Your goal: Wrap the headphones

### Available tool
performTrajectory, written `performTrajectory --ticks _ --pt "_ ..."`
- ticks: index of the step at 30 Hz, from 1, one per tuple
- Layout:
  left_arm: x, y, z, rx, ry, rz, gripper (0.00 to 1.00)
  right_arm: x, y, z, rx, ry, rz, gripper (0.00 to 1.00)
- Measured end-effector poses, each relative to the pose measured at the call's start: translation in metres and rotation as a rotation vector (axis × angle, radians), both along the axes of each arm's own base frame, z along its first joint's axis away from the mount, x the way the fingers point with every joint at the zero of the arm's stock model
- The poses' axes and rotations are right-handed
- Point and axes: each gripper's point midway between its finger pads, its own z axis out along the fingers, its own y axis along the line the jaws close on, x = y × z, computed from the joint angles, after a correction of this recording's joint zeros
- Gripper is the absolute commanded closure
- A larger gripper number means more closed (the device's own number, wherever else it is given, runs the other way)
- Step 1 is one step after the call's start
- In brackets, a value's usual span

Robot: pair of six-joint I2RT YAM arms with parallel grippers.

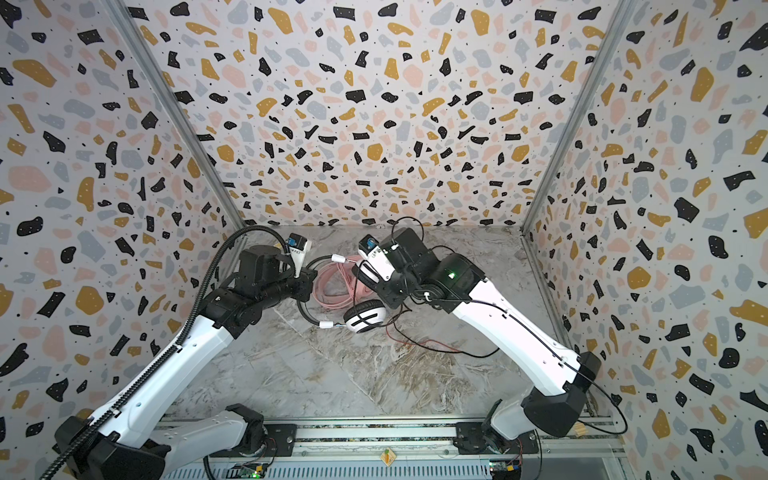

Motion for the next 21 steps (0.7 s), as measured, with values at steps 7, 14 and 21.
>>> performTrajectory --ticks 7,14,21 --pt "-0.011 -0.024 -0.003 -0.041 0.032 -0.149 1.00 0.007 -0.017 -0.001 0.048 0.004 -0.031 0.95" --pt "-0.023 -0.039 -0.011 -0.066 0.083 -0.260 1.00 0.011 -0.005 0.002 0.107 -0.007 -0.016 0.96" --pt "-0.037 -0.045 0.009 -0.110 0.040 -0.322 1.00 0.037 -0.015 -0.029 0.144 0.035 -0.096 0.96"
